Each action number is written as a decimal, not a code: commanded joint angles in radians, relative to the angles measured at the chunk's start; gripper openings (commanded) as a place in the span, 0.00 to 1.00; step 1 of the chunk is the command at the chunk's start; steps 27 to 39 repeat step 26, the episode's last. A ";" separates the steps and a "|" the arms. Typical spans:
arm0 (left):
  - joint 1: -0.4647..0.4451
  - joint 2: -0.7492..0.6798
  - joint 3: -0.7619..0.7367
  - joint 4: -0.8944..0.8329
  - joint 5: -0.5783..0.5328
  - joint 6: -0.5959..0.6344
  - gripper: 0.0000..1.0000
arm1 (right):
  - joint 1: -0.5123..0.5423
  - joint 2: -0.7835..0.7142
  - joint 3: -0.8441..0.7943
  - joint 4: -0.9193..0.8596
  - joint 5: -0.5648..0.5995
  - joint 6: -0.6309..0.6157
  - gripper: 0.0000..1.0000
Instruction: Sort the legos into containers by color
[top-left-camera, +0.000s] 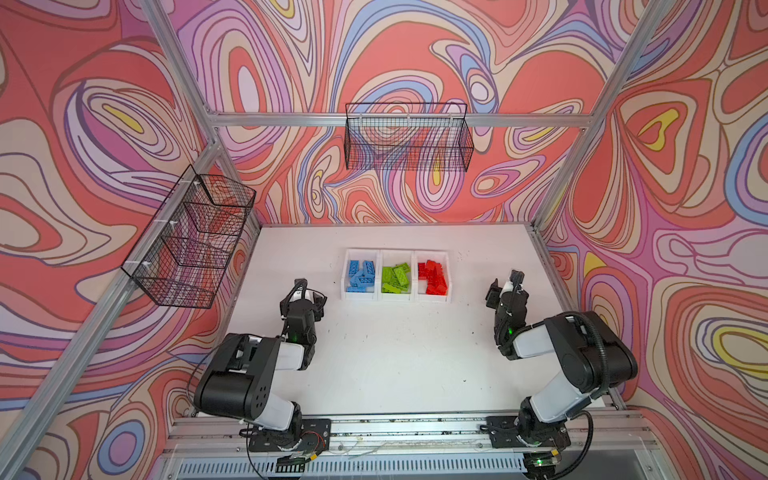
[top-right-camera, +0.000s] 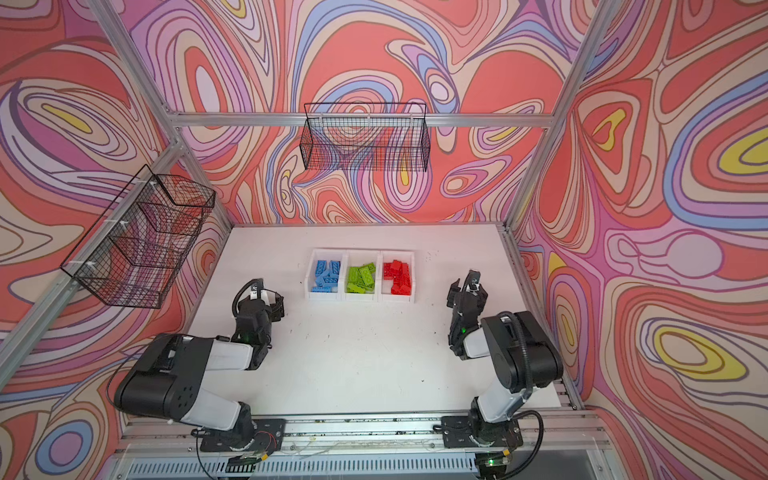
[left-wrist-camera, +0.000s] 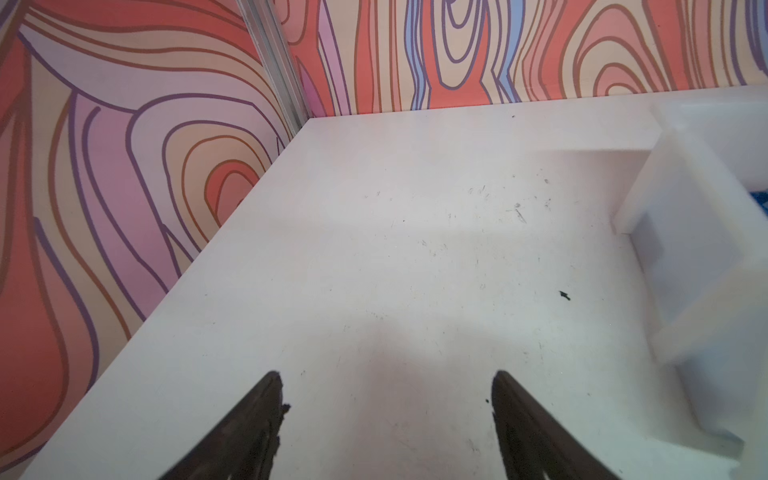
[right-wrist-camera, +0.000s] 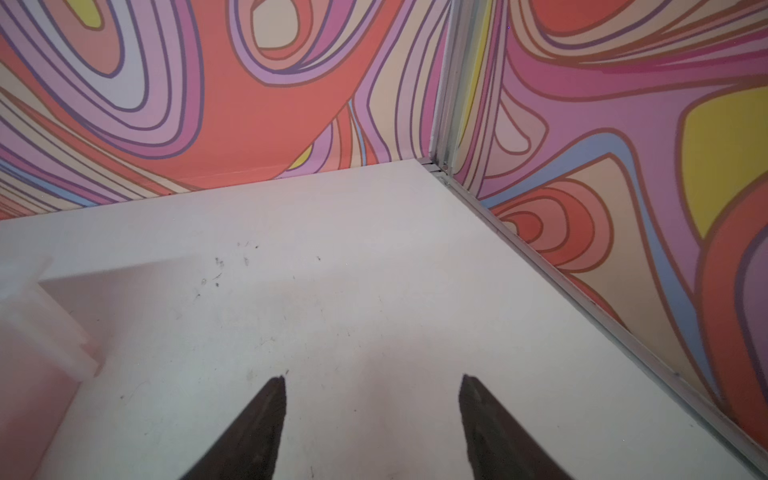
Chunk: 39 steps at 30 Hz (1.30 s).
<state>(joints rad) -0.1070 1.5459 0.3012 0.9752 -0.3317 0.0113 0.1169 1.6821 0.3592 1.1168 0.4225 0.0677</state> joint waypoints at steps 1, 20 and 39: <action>0.012 0.006 0.047 -0.002 0.103 0.011 0.82 | -0.036 0.018 -0.010 0.068 -0.106 -0.009 0.72; 0.051 0.002 0.069 -0.062 0.153 -0.018 1.00 | -0.045 0.032 0.025 0.028 -0.155 -0.026 0.98; 0.052 0.002 0.068 -0.058 0.152 -0.017 1.00 | -0.045 0.028 0.020 0.039 -0.150 -0.031 0.98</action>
